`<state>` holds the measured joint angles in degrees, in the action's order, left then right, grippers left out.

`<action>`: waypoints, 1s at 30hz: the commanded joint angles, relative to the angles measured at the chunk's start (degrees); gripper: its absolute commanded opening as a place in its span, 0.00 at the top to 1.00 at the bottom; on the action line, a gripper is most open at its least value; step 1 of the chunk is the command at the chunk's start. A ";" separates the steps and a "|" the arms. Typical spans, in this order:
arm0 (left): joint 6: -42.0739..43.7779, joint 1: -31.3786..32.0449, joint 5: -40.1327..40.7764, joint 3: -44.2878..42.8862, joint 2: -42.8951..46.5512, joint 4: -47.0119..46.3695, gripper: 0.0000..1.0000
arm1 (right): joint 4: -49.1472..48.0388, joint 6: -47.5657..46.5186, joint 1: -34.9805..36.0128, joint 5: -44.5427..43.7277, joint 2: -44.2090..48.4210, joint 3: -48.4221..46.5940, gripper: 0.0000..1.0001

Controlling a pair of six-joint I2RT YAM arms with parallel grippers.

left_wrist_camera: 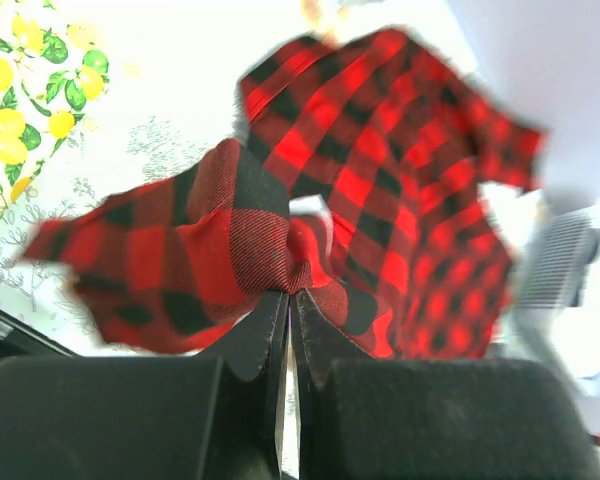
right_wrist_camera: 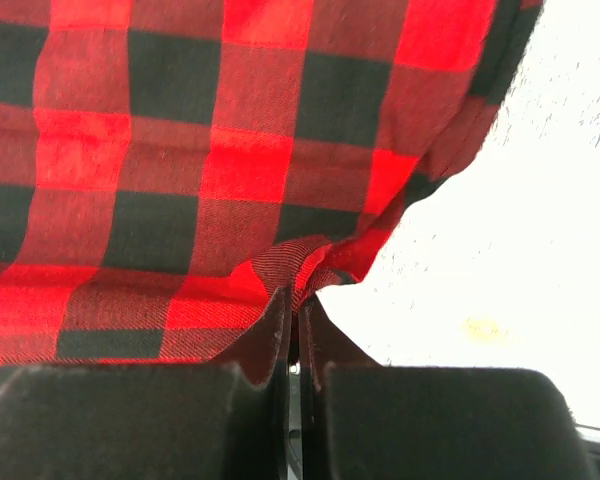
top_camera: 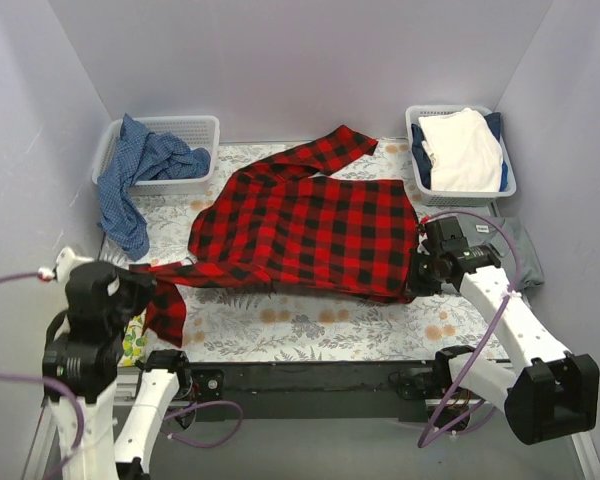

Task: Fold and stack the long sleeve shirts
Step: Fold the shirt

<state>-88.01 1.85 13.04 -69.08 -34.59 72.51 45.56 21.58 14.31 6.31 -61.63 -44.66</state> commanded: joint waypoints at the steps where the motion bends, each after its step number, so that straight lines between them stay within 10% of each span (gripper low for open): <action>1: -4.71 -0.26 4.19 -0.98 8.83 7.12 1.00 | 3.75 1.18 -0.24 -0.42 3.26 2.65 0.99; 21: 16.37 -0.09 13.94 3.07 -12.60 -20.03 0.99 | 4.36 -0.84 -0.33 -19.14 -9.19 -7.62 0.99; 30: 27.79 0.70 4.29 5.45 -20.68 -34.18 0.90 | -1.26 -2.77 -0.33 -14.13 -21.33 -13.78 0.99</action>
<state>-67.83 2.00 20.43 -63.66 -51.96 47.40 46.17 20.64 14.11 -7.01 -78.96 -54.81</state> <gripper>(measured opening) 0.105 0.042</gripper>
